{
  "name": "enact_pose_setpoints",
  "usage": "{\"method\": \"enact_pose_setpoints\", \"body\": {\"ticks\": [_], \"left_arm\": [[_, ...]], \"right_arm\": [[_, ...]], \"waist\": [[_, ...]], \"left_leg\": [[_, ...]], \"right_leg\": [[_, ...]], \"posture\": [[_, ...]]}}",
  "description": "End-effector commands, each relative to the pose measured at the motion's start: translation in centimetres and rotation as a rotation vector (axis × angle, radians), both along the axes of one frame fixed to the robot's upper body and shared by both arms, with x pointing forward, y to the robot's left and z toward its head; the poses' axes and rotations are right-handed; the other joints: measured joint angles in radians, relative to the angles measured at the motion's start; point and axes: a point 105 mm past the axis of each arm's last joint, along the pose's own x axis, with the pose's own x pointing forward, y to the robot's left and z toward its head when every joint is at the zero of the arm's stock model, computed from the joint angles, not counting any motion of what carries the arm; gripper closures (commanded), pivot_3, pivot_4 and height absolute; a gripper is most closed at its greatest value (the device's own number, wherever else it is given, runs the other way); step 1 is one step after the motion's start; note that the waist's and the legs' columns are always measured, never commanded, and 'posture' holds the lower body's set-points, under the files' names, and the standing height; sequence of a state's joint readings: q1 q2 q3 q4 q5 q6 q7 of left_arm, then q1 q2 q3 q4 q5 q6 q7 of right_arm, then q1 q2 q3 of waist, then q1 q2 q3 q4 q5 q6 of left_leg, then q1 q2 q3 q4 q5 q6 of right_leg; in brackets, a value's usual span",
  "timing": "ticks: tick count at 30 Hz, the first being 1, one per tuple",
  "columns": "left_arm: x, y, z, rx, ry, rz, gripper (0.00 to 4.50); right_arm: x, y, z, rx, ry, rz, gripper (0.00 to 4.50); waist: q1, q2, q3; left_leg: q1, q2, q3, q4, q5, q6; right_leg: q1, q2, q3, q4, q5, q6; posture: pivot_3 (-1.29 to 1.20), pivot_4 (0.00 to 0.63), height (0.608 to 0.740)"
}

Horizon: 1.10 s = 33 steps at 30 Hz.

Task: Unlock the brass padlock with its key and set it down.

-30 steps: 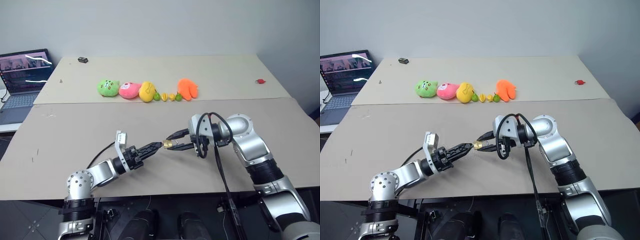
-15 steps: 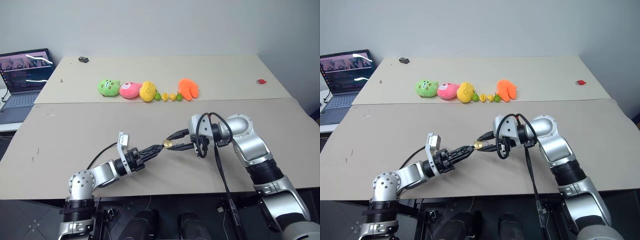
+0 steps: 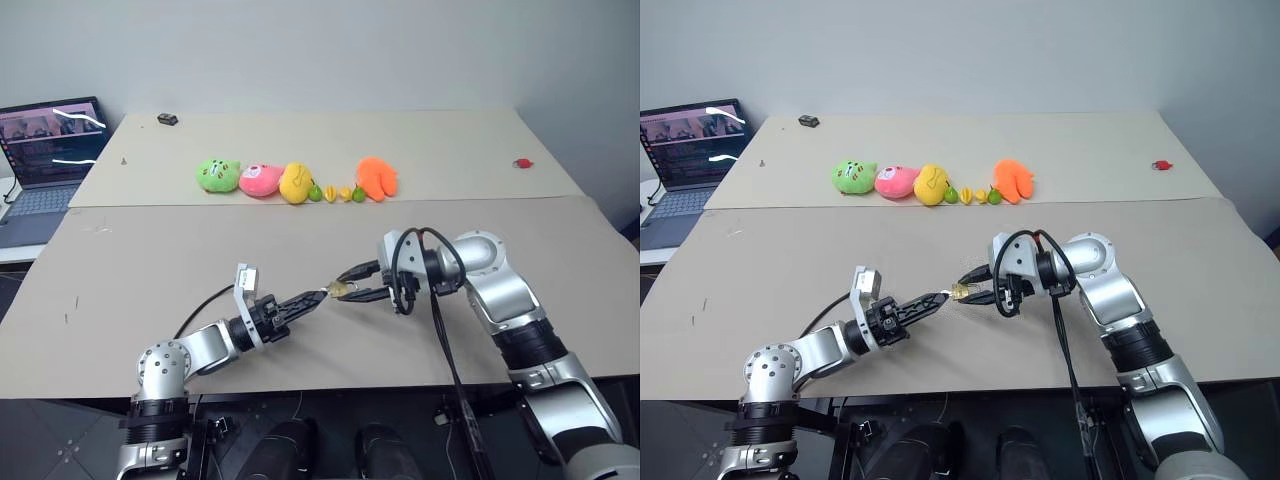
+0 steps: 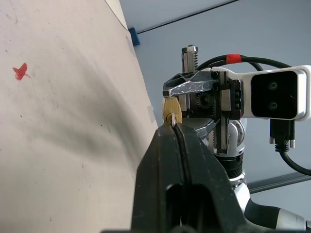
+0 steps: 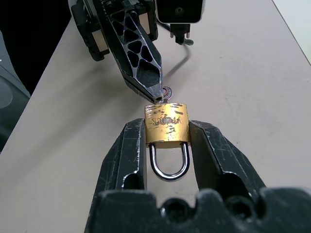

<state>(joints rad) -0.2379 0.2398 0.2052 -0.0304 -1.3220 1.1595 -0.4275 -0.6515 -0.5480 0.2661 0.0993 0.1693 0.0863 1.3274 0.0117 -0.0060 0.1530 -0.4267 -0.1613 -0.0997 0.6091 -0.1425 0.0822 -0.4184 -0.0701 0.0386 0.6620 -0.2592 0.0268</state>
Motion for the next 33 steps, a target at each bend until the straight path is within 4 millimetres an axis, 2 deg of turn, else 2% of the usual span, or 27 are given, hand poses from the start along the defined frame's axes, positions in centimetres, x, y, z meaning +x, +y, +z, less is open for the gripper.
{"method": "enact_pose_setpoints", "body": {"ticks": [1,12,20,33], "left_arm": [[0.4,0.2,0.8,-0.012,-0.032,0.019,4.46],[0.3,-0.5,0.4,0.076,-0.084,0.006,4.46],[1.4,-0.5,-0.2,0.244,-0.305,0.103,4.46],[1.5,-1.3,-0.1,0.357,-0.569,0.133,4.46]], "right_arm": [[-0.1,-0.1,0.7,0.006,-0.045,0.011,3.59],[-0.2,0.1,1.0,0.010,-0.047,0.019,3.59],[-0.7,0.5,1.6,0.026,-0.046,0.037,3.59],[-0.7,0.4,2.0,0.049,-0.027,0.029,3.59]], "waist": [[0.000,0.000,0.000],[0.000,0.000,0.000],[0.001,0.000,0.000],[0.001,0.000,0.000]], "left_leg": [[0.000,0.000,0.000,0.000,0.000,0.000],[0.000,0.000,0.000,0.000,0.000,0.000],[-0.002,0.000,0.000,0.000,0.000,0.000],[-0.003,0.000,0.000,0.000,0.000,0.000]], "right_leg": [[0.000,0.000,0.000,0.000,0.000,0.000],[0.000,0.000,0.000,0.000,0.000,0.000],[-0.001,-0.001,0.000,-0.001,0.000,0.000],[-0.002,-0.001,-0.001,-0.002,0.000,0.000]], "posture": [[0.00,0.150,0.739],[0.00,0.150,0.739],[0.00,0.150,0.739],[0.00,0.150,0.739]]}}
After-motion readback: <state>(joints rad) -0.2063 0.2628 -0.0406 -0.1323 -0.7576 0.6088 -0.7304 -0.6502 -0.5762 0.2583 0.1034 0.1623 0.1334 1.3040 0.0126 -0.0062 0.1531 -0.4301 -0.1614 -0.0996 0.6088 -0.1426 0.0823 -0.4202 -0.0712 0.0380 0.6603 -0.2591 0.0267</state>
